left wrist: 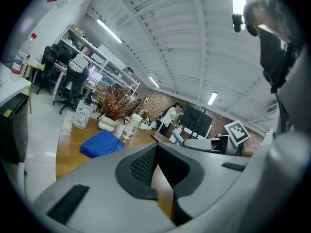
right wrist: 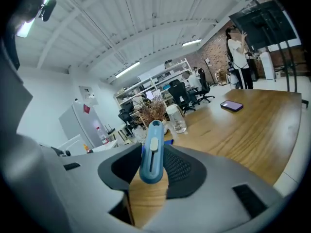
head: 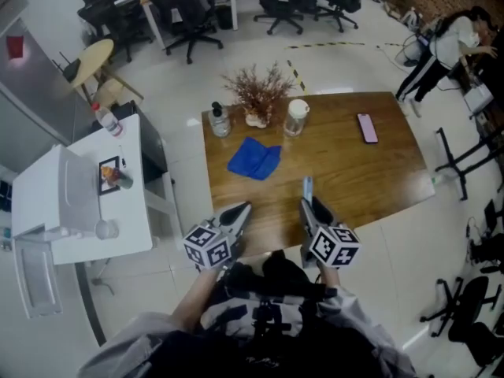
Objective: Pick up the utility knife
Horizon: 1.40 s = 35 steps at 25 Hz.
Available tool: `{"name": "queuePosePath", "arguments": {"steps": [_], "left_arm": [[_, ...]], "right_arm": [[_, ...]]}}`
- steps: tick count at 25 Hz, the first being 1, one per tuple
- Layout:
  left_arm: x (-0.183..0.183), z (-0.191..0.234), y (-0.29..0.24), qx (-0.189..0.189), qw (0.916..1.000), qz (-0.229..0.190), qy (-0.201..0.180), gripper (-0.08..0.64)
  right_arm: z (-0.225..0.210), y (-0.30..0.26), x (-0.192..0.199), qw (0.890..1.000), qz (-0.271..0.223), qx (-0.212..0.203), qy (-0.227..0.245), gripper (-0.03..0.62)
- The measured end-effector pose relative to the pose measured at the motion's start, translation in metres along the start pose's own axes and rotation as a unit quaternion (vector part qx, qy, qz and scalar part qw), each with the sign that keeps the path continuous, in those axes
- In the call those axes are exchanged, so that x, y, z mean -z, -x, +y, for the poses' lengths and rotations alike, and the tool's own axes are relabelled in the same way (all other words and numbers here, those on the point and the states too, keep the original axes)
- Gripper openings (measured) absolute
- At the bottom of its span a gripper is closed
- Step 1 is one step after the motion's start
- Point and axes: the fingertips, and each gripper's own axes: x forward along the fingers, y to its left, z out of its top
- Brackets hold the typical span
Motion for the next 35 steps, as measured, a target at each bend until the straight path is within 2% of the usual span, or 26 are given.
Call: {"name": "queuePosePath", "arguments": {"steps": [3,5,7,11,19,25,30,35], "left_arm": [[0.004,-0.001,-0.002,0.012,0.9998,0.012,0.011,0.002],[0.004,-0.005,-0.003,0.025,0.9996,0.012,0.005,0.002],[-0.002,-0.008,-0.002,0.035,0.9994,-0.002,0.001,0.002],[-0.013,-0.011,0.0,0.058,0.9977,-0.031,0.017,0.003],[-0.012,-0.002,0.004,0.055,0.9976,-0.033,0.028,0.003],[-0.013,0.003,0.009,0.044,0.9974,-0.044,0.037,0.003],[-0.015,0.01,0.019,0.034,0.9972,-0.052,0.041,0.003],[-0.012,0.022,0.03,0.002,0.9973,-0.055,0.049,0.003]], "right_arm": [[0.009,0.011,-0.001,1.0,-0.011,0.002,0.0,0.153],[0.012,0.014,0.001,1.0,-0.012,0.006,0.001,0.153],[0.013,0.017,0.004,1.0,-0.013,0.011,0.004,0.153],[0.014,0.019,0.009,1.0,-0.01,0.02,0.009,0.153],[0.017,0.012,0.014,1.0,-0.001,0.015,0.014,0.153],[-0.012,-0.01,0.063,0.996,0.076,0.037,0.024,0.153],[-0.043,-0.03,0.118,0.984,0.156,0.071,0.048,0.153],[-0.062,-0.05,0.145,0.971,0.209,0.089,0.08,0.153]]}}
